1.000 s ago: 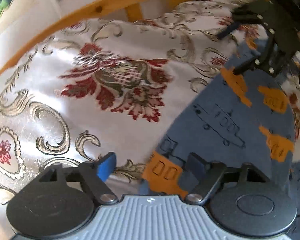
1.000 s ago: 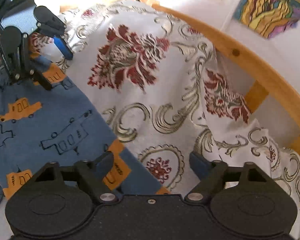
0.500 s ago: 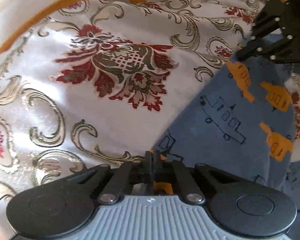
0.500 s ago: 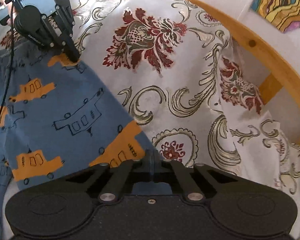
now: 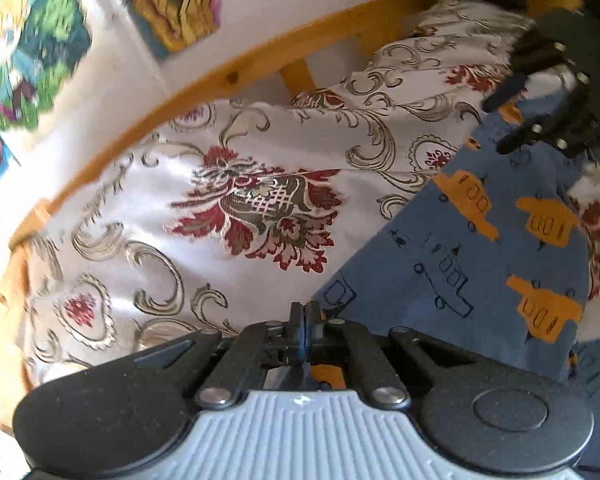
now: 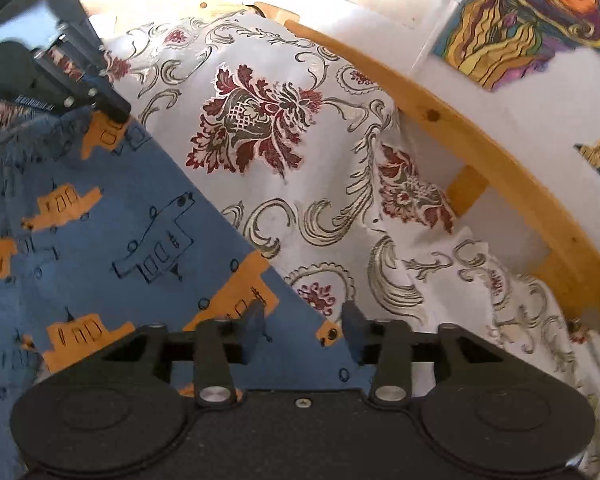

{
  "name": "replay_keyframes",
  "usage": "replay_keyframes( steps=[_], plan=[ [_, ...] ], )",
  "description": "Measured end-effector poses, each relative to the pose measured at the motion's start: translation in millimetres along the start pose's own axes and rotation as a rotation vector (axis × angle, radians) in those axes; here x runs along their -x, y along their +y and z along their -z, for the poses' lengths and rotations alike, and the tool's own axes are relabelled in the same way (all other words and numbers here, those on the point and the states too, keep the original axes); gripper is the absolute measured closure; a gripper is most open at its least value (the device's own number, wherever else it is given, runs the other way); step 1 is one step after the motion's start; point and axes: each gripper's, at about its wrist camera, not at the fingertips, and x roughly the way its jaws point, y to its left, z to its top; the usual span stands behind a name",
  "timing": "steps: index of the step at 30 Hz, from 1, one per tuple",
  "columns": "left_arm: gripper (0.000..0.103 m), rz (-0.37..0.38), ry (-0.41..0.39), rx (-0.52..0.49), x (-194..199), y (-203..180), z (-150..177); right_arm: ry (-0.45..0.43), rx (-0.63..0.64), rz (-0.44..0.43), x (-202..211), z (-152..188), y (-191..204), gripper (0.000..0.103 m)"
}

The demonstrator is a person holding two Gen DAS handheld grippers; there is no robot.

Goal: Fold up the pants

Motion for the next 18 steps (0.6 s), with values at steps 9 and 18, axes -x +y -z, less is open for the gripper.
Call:
replay_keyframes(
  steps=[9,18],
  plan=[
    [0.102,-0.065,-0.036,-0.055,-2.8,-13.7,10.5,0.111,0.088,-0.105,-59.3,-18.7,-8.3,0.057],
    [0.102,-0.077,-0.082,-0.068,-3.0,-16.0,14.3,0.169,0.079,-0.186,-80.5,-4.2,-15.5,0.090]
  ],
)
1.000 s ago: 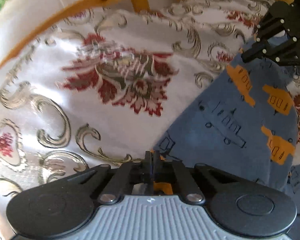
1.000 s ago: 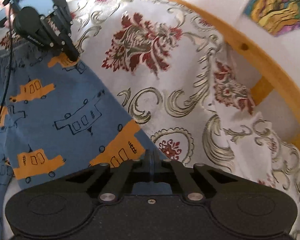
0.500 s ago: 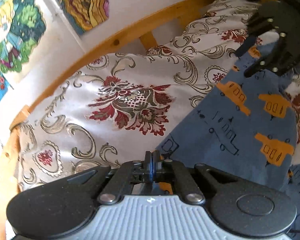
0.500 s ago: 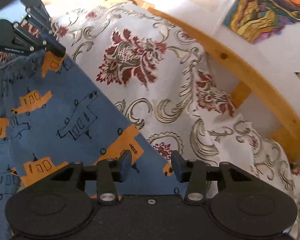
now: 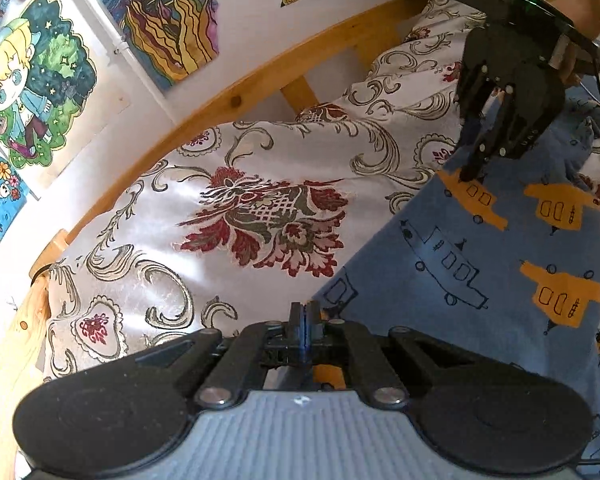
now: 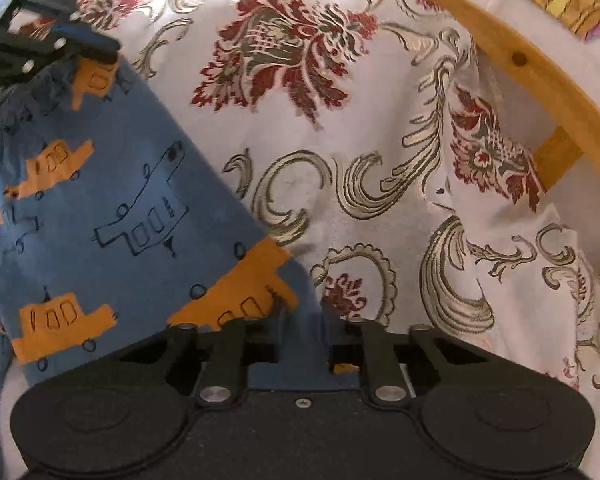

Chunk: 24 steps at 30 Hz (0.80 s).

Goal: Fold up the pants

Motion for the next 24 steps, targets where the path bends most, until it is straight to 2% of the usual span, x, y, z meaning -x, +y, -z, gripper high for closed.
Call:
replay_keyframes(
  steps=[3,6,10,14,19,24],
  plan=[
    [0.102,-0.010,-0.003,-0.010,3.7,-1.1,0.5,-0.055,-0.021,0.043,14.3,9.0,10.2,0.093],
    [0.102,-0.028,-0.003,-0.032,12.4,-3.7,2.7,-0.107,-0.014,0.128,37.3,14.4,23.6,0.093],
    [0.103,-0.044,-0.005,-0.033,28.7,-4.6,6.0,-0.112,-0.017,0.189,58.2,25.0,38.9,0.103],
    [0.103,-0.051,-0.028,-0.041,52.1,-9.5,9.4,-0.160,-0.031,0.238,86.1,32.4,66.1,0.103],
    [0.103,-0.032,-0.088,-0.004,85.4,-9.0,21.7,-0.195,0.002,0.330,131.8,43.9,118.6,0.103],
    [0.102,-0.014,-0.172,-0.031,127.5,-21.5,48.5,-0.201,0.055,0.382,181.3,65.2,203.8,0.103]
  ],
)
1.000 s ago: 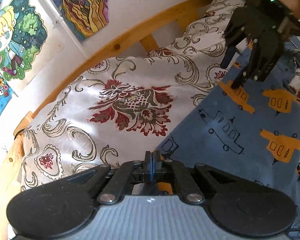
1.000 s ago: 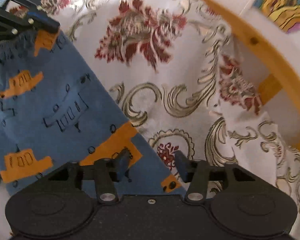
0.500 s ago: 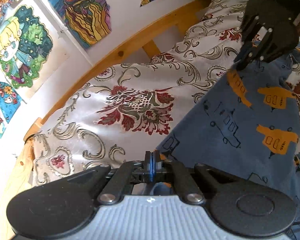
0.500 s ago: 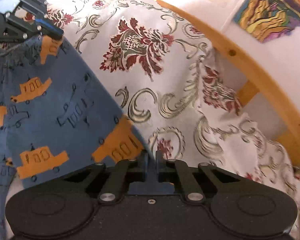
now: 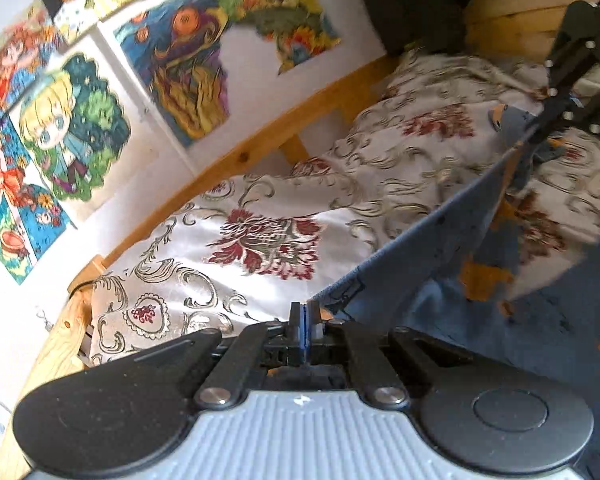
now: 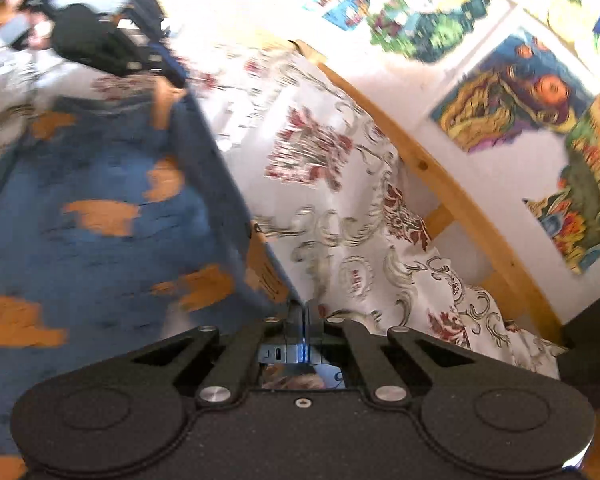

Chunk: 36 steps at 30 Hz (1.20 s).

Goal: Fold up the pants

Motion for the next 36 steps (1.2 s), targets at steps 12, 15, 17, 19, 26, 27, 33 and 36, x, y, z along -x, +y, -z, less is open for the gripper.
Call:
replay_keyframes(
  steps=[12,15,17,19,26,27,33,36],
  plan=[
    [0.102,0.084,0.046,-0.284,57.6,-78.3,86.5,0.104,0.014,0.033,71.2,41.8,184.7,0.103],
    [0.102,0.069,0.043,-0.303,59.5,-87.4,99.7,0.100,-0.023,0.056,70.7,38.7,193.1,0.103],
    [0.102,0.065,0.040,-0.287,59.9,-88.5,103.5,0.098,0.002,0.062,70.2,36.2,194.8,0.103],
    [0.100,0.067,0.031,-0.290,61.7,-88.9,106.2,0.106,0.007,0.071,69.8,36.3,195.1,0.096],
    [0.071,0.075,0.004,-0.309,64.9,-90.9,107.7,0.129,0.042,0.093,73.1,34.5,208.2,0.061],
    [0.067,0.072,0.005,-0.316,63.8,-91.7,107.8,0.130,0.056,0.100,72.3,34.2,209.3,0.061],
    [0.073,0.063,0.033,-0.342,53.8,-89.6,107.4,0.136,0.124,0.115,64.1,29.4,206.2,0.072],
    [0.093,0.075,0.039,-0.345,52.3,-87.5,106.9,0.160,0.081,0.082,59.6,27.3,199.1,0.103]
  ],
)
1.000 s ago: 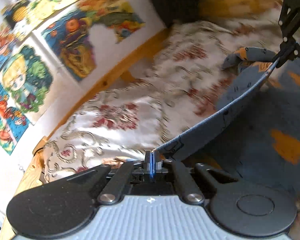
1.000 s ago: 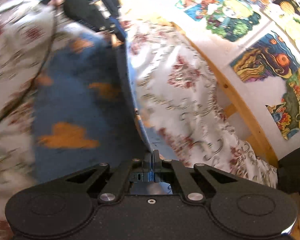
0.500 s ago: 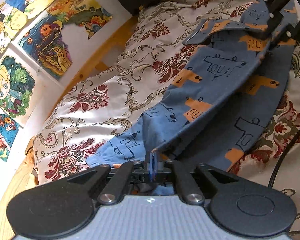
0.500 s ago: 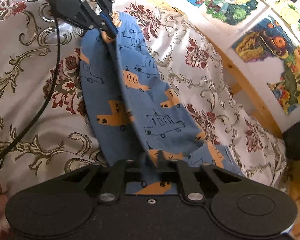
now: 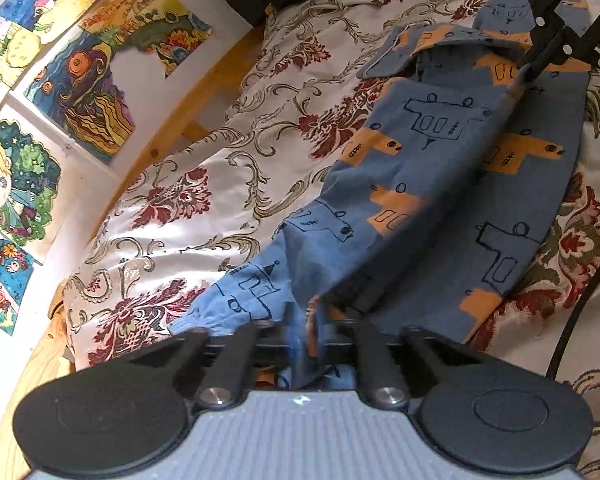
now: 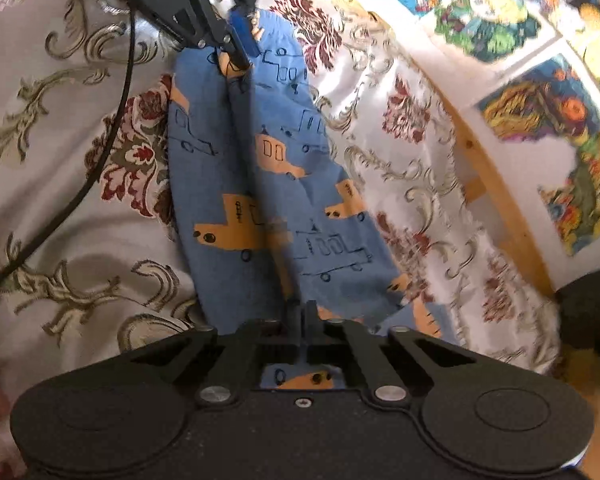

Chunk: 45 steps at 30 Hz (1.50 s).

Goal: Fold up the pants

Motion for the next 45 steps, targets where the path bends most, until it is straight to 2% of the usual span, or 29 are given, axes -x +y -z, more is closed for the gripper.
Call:
replay_keyframes(
  steps=[4,9,12,15,22,28,30,32,34,35,37,38,39,41,45],
  plan=[
    [0.100,-0.004,-0.020,-0.054,3.0,-2.9,0.8,0.001,-0.047,-0.007,2.9,-1.1,-2.9,0.103],
    [0.102,-0.018,-0.036,-0.102,6.3,-6.1,2.7,-0.003,-0.057,-0.006,5.4,-1.2,-2.4,0.103],
    [0.102,-0.032,-0.066,-0.183,12.5,-9.5,4.4,-0.014,-0.053,0.001,14.0,-1.7,-1.1,0.103],
    [0.102,-0.010,-0.084,-0.248,20.4,-8.5,8.0,-0.023,-0.054,-0.008,25.3,-1.7,2.2,0.103],
    [0.102,0.040,-0.053,-0.340,16.4,-21.3,23.2,-0.004,-0.043,-0.037,27.8,0.5,23.3,0.103],
    [0.101,0.086,-0.022,-0.325,15.0,-24.0,26.5,0.016,-0.052,-0.049,21.9,1.8,27.5,0.103],
    [0.094,0.129,-0.006,-0.278,17.3,-19.3,23.8,0.009,-0.057,-0.056,24.7,1.9,27.6,0.100],
    [0.086,0.166,0.006,-0.229,22.1,-15.6,20.8,0.008,-0.076,-0.083,29.5,2.3,24.6,0.086],
    [0.069,0.178,0.014,-0.196,28.7,-15.4,17.9,0.007,-0.103,-0.082,34.7,3.9,21.4,0.065],
    [0.066,0.184,0.019,-0.174,31.8,-15.3,15.2,0.004,-0.121,-0.079,39.1,5.6,16.7,0.056],
    [0.059,0.209,0.031,-0.090,40.1,-12.6,6.3,0.002,-0.156,-0.084,49.5,9.9,4.3,0.048],
    [0.056,0.221,0.035,-0.045,43.9,-11.2,1.3,0.003,-0.171,-0.075,55.4,12.6,-2.1,0.039],
    [0.051,0.231,0.036,0.008,47.7,-10.2,-5.0,0.012,-0.190,-0.052,61.9,17.3,-9.3,0.034],
    [0.045,0.261,0.024,0.134,54.0,-7.4,-21.0,0.038,-0.238,0.008,76.7,31.7,-27.4,0.015],
    [0.029,0.347,-0.056,0.408,59.3,-12.7,-60.2,0.142,-0.334,0.133,97.6,71.2,-57.9,0.001]
  ],
)
